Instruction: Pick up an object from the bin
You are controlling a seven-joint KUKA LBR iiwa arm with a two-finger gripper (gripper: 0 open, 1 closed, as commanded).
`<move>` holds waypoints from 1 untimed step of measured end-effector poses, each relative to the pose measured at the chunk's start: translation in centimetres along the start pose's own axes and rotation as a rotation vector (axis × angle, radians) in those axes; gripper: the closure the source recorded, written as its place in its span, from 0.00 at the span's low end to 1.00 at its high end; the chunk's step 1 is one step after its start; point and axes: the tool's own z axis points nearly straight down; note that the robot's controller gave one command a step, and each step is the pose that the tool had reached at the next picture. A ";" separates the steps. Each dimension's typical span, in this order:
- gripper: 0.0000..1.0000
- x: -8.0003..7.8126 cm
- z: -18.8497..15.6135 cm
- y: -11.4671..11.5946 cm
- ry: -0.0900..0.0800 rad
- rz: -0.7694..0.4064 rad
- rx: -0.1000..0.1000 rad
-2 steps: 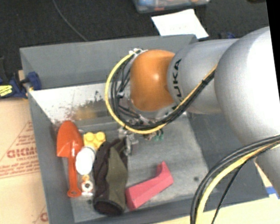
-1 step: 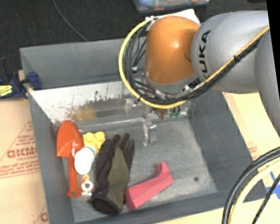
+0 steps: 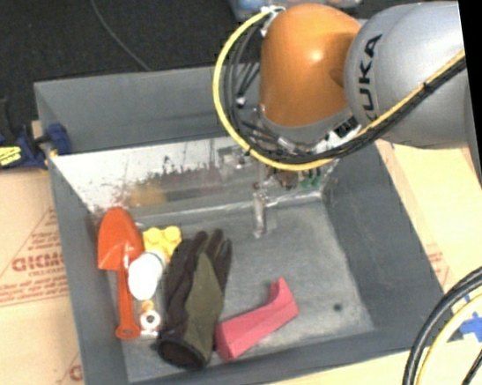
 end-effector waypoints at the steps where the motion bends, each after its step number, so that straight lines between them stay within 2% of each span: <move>1: 0.00 -3.7 7.1 6.1 -0.008 -0.343 0.001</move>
Offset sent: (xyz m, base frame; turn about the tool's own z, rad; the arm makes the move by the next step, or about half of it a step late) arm -0.0108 0.0502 -0.0828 -0.1475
